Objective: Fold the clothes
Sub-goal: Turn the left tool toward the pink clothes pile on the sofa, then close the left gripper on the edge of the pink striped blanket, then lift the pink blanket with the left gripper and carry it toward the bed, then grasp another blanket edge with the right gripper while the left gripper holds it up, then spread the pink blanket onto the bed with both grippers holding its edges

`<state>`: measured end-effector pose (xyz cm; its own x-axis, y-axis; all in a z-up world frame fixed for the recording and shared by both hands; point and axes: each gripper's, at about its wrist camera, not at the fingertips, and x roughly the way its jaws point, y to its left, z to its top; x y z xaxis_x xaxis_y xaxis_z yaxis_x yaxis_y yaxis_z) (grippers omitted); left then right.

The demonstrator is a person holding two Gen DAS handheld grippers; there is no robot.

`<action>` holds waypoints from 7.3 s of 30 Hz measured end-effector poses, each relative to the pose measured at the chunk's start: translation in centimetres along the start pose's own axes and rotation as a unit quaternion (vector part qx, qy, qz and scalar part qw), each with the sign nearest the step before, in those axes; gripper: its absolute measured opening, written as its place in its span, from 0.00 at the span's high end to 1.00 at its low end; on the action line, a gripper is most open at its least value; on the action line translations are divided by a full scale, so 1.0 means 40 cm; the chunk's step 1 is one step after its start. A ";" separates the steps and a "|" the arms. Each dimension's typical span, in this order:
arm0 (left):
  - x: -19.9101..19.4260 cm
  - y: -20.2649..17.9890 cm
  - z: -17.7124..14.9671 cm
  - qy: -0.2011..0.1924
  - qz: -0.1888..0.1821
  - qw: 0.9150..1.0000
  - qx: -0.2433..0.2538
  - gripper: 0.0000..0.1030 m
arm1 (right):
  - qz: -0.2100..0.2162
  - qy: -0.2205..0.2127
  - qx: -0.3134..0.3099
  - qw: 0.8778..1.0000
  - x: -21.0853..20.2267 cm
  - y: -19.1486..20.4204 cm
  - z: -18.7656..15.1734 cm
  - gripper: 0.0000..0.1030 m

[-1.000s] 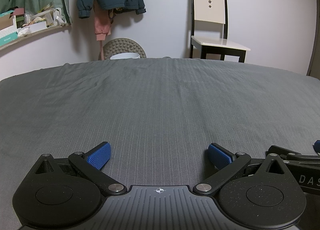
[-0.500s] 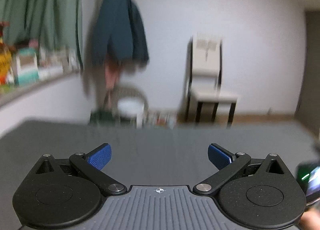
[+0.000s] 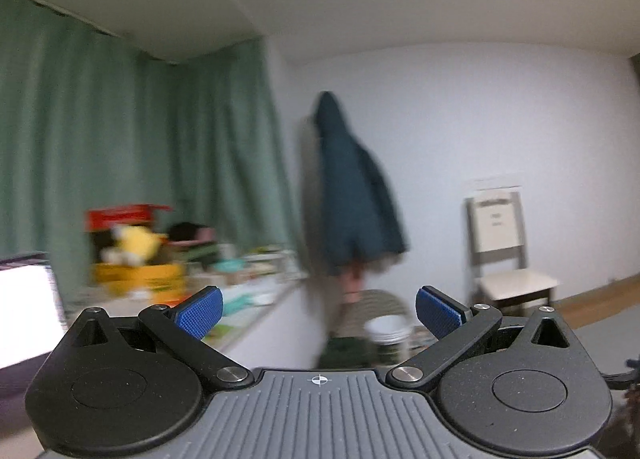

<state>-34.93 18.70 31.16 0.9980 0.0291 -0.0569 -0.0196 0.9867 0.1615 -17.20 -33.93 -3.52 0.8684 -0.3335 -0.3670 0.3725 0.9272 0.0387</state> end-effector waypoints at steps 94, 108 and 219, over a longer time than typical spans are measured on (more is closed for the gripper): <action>-0.270 0.339 -0.763 0.507 0.099 0.757 0.400 0.33 | 0.004 0.093 -0.139 0.986 -0.012 0.119 -0.066 0.00; -0.284 0.444 -0.654 0.385 0.225 0.854 0.267 0.90 | 0.004 0.095 -0.149 0.984 -0.016 0.135 -0.070 0.00; 0.513 -0.667 -0.644 0.304 -0.467 0.830 -0.006 0.96 | 0.248 0.331 -0.022 0.910 -0.131 0.036 -0.043 0.92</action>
<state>-15.51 -2.91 0.31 0.3633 -0.6780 -0.6389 0.7418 0.6255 -0.2420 -21.77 -30.56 -3.16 0.5339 0.2898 -0.7943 -0.0369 0.9465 0.3205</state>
